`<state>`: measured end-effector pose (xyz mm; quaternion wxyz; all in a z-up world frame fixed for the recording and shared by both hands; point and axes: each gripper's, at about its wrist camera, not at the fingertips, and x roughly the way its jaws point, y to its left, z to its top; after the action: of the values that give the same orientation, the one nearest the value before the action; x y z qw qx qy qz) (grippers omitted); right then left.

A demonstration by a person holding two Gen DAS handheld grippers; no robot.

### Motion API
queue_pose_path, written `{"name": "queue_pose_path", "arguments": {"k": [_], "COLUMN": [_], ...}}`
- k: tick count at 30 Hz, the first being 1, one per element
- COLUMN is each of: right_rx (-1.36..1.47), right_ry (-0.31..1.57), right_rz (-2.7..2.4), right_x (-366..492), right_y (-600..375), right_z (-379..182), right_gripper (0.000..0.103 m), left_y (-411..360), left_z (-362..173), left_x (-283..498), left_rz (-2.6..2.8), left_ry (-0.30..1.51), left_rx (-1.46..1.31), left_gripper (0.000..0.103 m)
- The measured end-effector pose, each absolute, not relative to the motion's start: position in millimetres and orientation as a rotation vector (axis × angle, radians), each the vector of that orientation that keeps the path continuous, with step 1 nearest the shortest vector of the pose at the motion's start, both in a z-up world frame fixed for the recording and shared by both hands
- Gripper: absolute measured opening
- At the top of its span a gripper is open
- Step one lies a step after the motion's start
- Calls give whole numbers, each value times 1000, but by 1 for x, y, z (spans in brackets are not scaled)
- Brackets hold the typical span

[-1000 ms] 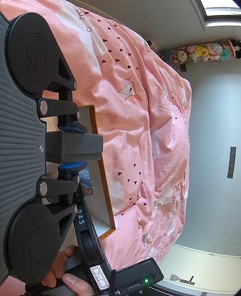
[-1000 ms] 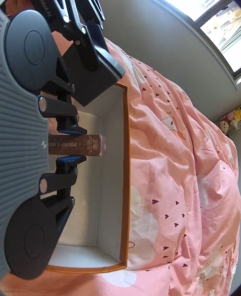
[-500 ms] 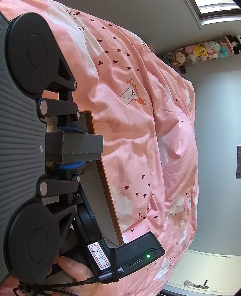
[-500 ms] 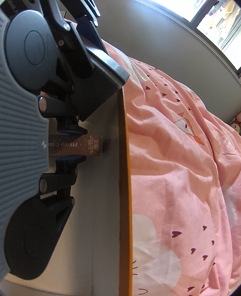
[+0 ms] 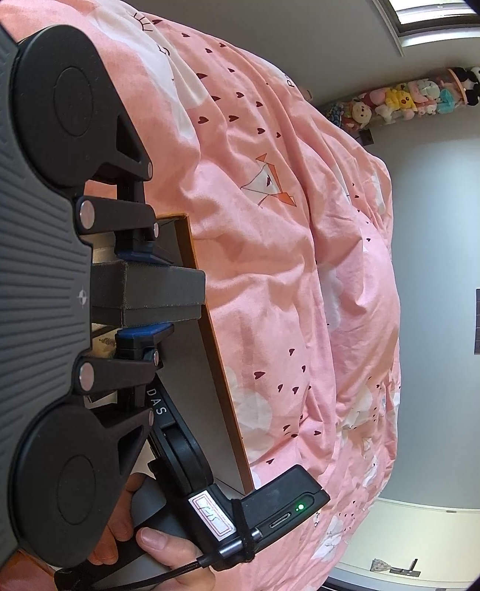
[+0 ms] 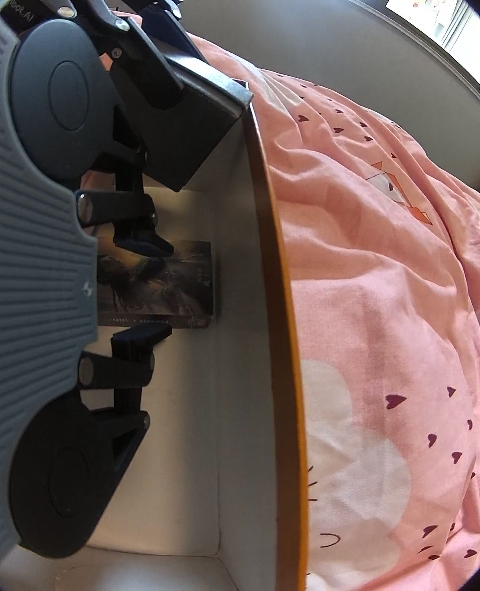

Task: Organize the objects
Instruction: 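Lower the wallet and brown tube into the box with both tools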

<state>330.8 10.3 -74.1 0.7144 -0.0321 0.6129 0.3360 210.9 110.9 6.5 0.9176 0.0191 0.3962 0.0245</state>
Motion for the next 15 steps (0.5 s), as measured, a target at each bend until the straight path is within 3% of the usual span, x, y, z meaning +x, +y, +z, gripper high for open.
{"name": "queue_pose_path", "arguments": {"k": [2, 6, 15], "right_rx": [-80, -62, 23], "right_ry": [1366, 1381, 1419], "right_rz": [739, 741, 808], "right_x": [328, 324, 318], "right_y": [8, 7, 30], "right_z": [-75, -81, -92], "right_gripper": [41, 25, 13], "left_y": [110, 110, 113], "left_z": [8, 12, 15], "left_x": [211, 211, 210], "left_rz": [51, 48, 42], "left_ry": [806, 790, 781], "left_rx": [43, 45, 80], "left_gripper": [36, 37, 36]}}
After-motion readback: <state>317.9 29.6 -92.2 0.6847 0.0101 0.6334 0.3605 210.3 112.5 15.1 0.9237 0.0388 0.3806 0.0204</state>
